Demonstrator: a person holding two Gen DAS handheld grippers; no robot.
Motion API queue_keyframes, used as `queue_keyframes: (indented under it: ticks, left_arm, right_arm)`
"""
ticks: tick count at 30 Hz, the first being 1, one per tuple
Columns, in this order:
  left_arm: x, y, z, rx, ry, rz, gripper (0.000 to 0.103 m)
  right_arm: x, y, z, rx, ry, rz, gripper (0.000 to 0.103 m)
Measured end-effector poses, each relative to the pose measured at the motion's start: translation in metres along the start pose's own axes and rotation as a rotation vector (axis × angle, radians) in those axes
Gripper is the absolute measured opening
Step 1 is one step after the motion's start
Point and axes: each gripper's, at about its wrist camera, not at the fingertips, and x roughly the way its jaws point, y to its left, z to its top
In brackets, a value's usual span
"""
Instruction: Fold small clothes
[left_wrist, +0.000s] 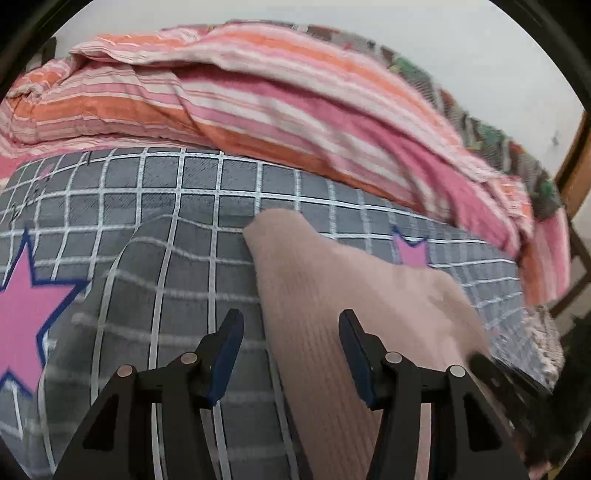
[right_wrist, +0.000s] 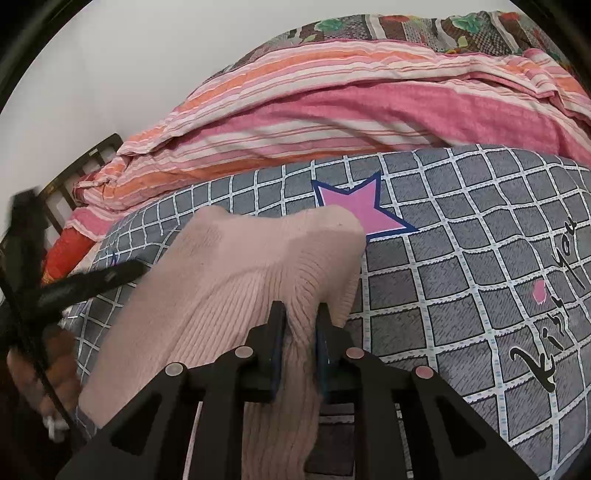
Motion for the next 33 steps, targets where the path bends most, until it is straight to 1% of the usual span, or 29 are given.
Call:
queue_keyframes:
  ticks: [2,3,4,6,8,10,11,12,14,15,17,19,20,21,23,28,33]
  left_arm:
    - [0.017,-0.001,0.008,0.023,0.014,0.035,0.051]
    - [0.023,-0.001,0.010,0.038,0.011,0.049,0.053]
    - [0.026,-0.001,0.011,0.048,0.006,0.057,0.054]
    - [0.033,0.003,0.014,0.045,0.000,0.061,0.054]
    - [0.038,0.005,0.015,0.045,-0.002,0.085,0.054]
    - [0.036,0.006,0.016,0.045,-0.017,0.083,0.054]
    - [0.035,0.006,0.018,0.045,-0.024,0.079,0.054]
    - [0.035,0.006,0.021,0.048,-0.028,0.080,0.054]
    - [0.038,0.004,0.026,0.067,-0.034,0.094,0.054]
    - [0.040,0.004,0.027,0.069,-0.038,0.098,0.054]
    - [0.043,0.006,0.027,0.059,-0.035,0.092,0.054]
    - [0.045,0.009,0.024,0.055,-0.040,0.091,0.054]
    - [0.045,0.009,0.023,0.056,-0.042,0.091,0.054]
    - [0.045,0.009,0.022,0.059,-0.042,0.089,0.054]
    - [0.045,0.009,0.022,0.068,-0.047,0.092,0.054]
    - [0.047,0.008,0.019,0.080,-0.053,0.101,0.055]
    - [0.049,0.005,0.016,0.095,-0.059,0.120,0.056]
  right_arm:
    - [0.001,0.002,-0.002,-0.012,-0.014,-0.007,0.016]
    - [0.002,0.002,-0.004,-0.015,-0.021,-0.010,0.017]
    - [0.004,0.003,-0.004,-0.017,-0.026,-0.013,0.017]
    - [0.004,0.003,-0.006,-0.022,-0.026,-0.019,0.017]
    - [0.005,0.004,-0.006,-0.021,-0.026,-0.027,0.018]
    - [0.004,0.004,-0.003,-0.021,-0.013,-0.033,0.024]
    - [0.003,0.003,0.001,-0.018,-0.004,-0.030,0.030]
    - [0.002,0.002,0.005,-0.017,0.000,-0.024,0.034]
    - [0.000,0.000,0.017,-0.021,-0.014,-0.014,0.035]
    - [0.004,0.000,0.026,-0.029,-0.017,-0.035,0.036]
    - [0.015,-0.001,0.036,-0.040,0.006,-0.049,0.036]
    - [0.033,-0.006,0.042,-0.020,0.050,-0.037,0.035]
    - [0.038,-0.009,0.042,-0.012,0.059,-0.031,0.033]
    - [0.043,-0.011,0.041,-0.013,0.054,-0.028,0.023]
    - [0.047,-0.014,0.036,-0.029,0.039,-0.038,0.019]
    - [0.055,-0.018,0.030,-0.023,0.028,-0.066,0.018]
    - [0.057,-0.021,0.028,-0.006,0.027,-0.055,0.020]
